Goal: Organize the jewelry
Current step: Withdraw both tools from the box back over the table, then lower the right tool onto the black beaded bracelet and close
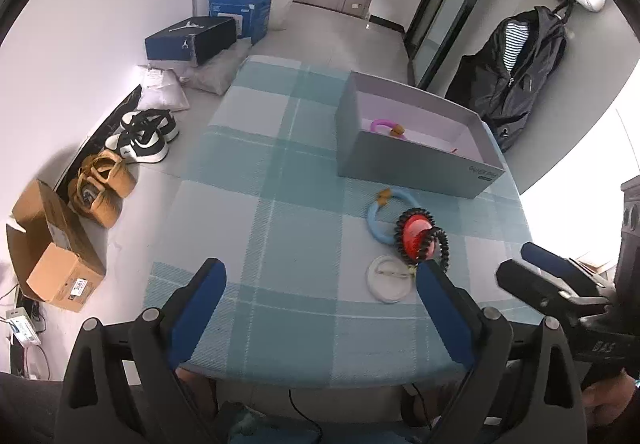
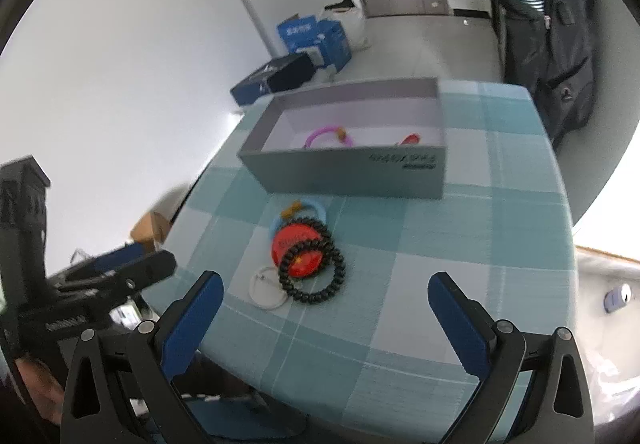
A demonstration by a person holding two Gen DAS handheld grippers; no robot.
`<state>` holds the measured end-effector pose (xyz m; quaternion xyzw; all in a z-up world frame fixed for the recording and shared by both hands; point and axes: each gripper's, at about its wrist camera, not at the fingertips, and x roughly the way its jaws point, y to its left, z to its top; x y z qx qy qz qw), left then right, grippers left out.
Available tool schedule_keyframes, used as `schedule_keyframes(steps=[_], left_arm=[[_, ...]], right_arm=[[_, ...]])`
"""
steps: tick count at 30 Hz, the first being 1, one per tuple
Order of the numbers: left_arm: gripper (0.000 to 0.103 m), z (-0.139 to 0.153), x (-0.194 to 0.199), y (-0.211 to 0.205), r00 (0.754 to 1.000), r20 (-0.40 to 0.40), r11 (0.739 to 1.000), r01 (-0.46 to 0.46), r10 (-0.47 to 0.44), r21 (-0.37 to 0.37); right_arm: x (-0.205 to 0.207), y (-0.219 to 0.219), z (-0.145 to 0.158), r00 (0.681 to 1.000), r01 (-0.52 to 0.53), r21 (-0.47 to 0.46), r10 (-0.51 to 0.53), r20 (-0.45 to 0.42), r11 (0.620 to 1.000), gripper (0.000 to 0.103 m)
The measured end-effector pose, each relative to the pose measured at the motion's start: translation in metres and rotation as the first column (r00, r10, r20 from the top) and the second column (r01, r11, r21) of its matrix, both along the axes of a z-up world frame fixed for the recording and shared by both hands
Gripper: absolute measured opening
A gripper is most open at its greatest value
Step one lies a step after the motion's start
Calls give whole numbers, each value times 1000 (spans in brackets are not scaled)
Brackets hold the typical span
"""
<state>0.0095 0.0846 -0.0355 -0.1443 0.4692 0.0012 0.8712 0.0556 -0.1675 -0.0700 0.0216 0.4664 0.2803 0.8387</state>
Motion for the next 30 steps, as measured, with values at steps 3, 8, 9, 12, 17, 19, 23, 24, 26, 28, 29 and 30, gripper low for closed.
schedule_keyframes(steps=[3, 8, 9, 12, 17, 19, 23, 24, 26, 28, 29, 30], left_arm=[[93, -4, -1, 5, 1000, -9, 1000, -3, 3, -10], [93, -9, -3, 12, 1000, -18, 999, 22, -23, -46], [93, -9, -4, 14, 1000, -17, 999, 21, -22, -49], [93, -11, -7, 18, 999, -26, 998, 17, -19, -68], [93, -10, -6, 22, 999, -37, 997, 13, -16, -79], [93, -11, -6, 23, 999, -44, 996, 5, -9, -87], [93, -15, -5, 27, 998, -56, 994, 3, -9, -110], [93, -15, -5, 28, 998, -59, 994, 3, -10, -109], [93, -16, -4, 30, 998, -64, 994, 1, -9, -111], [93, -17, -3, 30, 998, -70, 992, 1, -10, -126], [93, -17, -3, 31, 997, -72, 991, 1, -10, -131], [93, -17, -2, 31, 997, -73, 991, 1, -11, -132]], right_arm=[[4, 8, -10, 1000, -14, -17, 13, -26, 1000, 103], [13, 22, -21, 998, -32, -29, 30, -58, 999, 103], [14, 25, -23, 998, -36, -38, 34, -57, 999, 103], [18, 32, -29, 998, -37, -71, 33, -55, 997, 102], [23, 40, -36, 997, -42, -95, 36, -67, 995, 101], [25, 43, -37, 995, -61, -93, 54, -79, 994, 97], [26, 44, -41, 995, -60, -103, 51, -83, 993, 89], [27, 43, -42, 995, -59, -103, 50, -89, 993, 88], [27, 43, -41, 996, -60, -107, 52, -78, 992, 82], [27, 44, -40, 996, -59, -120, 51, -72, 991, 73], [26, 44, -40, 997, -58, -128, 50, -66, 990, 68], [26, 44, -39, 997, -58, -136, 50, -63, 989, 65]])
